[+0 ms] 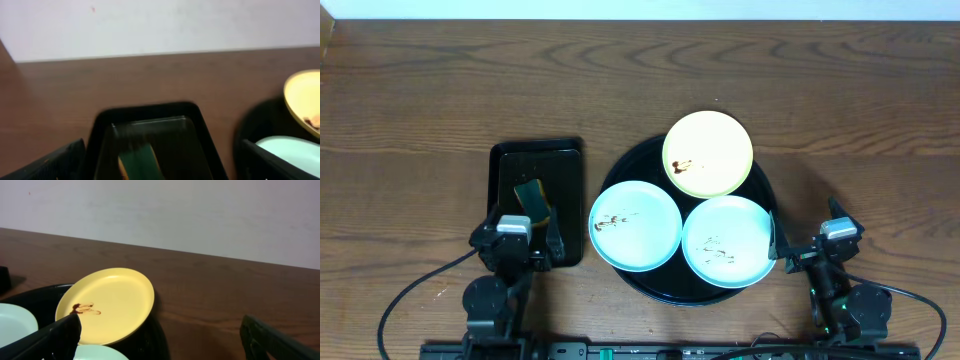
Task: Clean dirty plates on tray and stack at the side
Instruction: 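Move the left gripper over the sponge on the small black tray, then close the left gripper on the green-and-yellow sponge and lift it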
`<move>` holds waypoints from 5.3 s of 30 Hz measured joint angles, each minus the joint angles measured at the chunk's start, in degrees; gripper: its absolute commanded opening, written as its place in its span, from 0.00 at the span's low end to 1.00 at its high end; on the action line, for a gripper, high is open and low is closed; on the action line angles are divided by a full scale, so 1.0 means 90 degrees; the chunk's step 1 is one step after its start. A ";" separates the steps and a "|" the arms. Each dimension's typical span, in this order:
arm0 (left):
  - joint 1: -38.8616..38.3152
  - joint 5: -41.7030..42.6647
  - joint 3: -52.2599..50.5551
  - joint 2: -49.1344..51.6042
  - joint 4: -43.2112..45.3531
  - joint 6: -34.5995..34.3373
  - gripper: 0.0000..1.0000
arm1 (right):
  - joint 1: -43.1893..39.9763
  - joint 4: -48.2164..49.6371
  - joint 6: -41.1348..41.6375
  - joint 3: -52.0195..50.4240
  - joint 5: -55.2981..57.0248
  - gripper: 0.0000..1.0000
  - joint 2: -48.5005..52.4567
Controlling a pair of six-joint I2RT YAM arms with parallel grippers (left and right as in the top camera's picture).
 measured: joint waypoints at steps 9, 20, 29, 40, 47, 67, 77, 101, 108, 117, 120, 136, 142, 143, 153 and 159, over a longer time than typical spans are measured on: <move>0.0000 0.0148 0.1766 0.2120 -0.1001 0.0177 0.95 | 0.0000 -0.0002 -0.0002 0.0000 0.0000 0.99 0.0002; 0.0000 0.0197 0.5015 0.5637 -0.3665 0.0214 0.95 | 0.0000 -0.0002 -0.0002 0.0000 0.0005 0.99 0.0002; 0.0000 0.0243 0.5591 0.6076 -0.4653 -0.0515 0.95 | -0.0002 0.0000 0.0000 0.0000 0.0005 0.99 0.0000; 0.0000 0.0265 0.5591 0.6076 -0.4653 -0.1127 0.95 | -0.0002 0.0000 0.0000 0.0000 0.0005 0.99 0.0000; 0.0000 0.0265 0.5591 0.6076 -0.4651 -0.1202 0.95 | 0.0000 0.0000 0.0000 0.0000 0.0005 0.99 0.0000; 0.0000 -0.0585 0.5588 0.8459 -0.3939 -0.2875 0.98 | -0.0002 0.0000 0.0000 0.0000 0.0005 0.99 0.0000; 0.0012 -0.0500 0.5588 0.8483 -0.3378 -0.2526 0.96 | -0.0002 0.0000 0.0000 0.0000 0.0002 0.99 0.0002; 0.0316 0.0155 0.5588 1.0547 -0.2880 -0.2579 0.80 | -0.0002 0.0000 0.0000 0.0000 0.0002 0.99 0.0002; 0.0321 0.0168 0.5588 1.0574 -0.2752 -0.2596 0.65 | -0.0002 0.0000 0.0000 0.0000 0.0005 0.99 0.0002; 0.0357 0.0039 0.5588 1.0574 -0.2739 -0.2681 0.57 | -0.0002 0.0000 0.0000 0.0000 0.0002 0.99 0.0000; 0.0389 -0.0024 0.5588 1.0574 -0.2742 -0.2710 0.44 | -0.0002 0.0000 0.0000 0.0000 0.0002 0.99 0.0002; 0.0391 -0.0393 0.5588 1.0574 -0.2749 -0.2718 0.09 | -0.0002 0.0000 0.0000 0.0000 0.0002 0.99 0.0002; 0.0391 -0.0464 0.5588 1.0574 -0.2914 -0.2710 0.07 | -0.0002 0.0000 0.0000 0.0000 0.0002 0.99 0.0002; 0.0391 -0.0474 0.5588 1.0574 -0.2917 -0.2718 0.07 | -0.0002 0.0000 0.0000 0.0000 0.0005 0.99 0.0000; 0.0391 -0.0505 0.5588 1.0569 -0.2941 -0.2720 0.07 | -0.0002 0.0000 0.0000 0.0000 0.0002 0.99 0.0000; 0.0379 -0.0529 0.5591 0.9962 -0.3225 -0.2727 0.07 | -0.0002 0.0000 0.0000 0.0000 0.0002 0.99 0.0000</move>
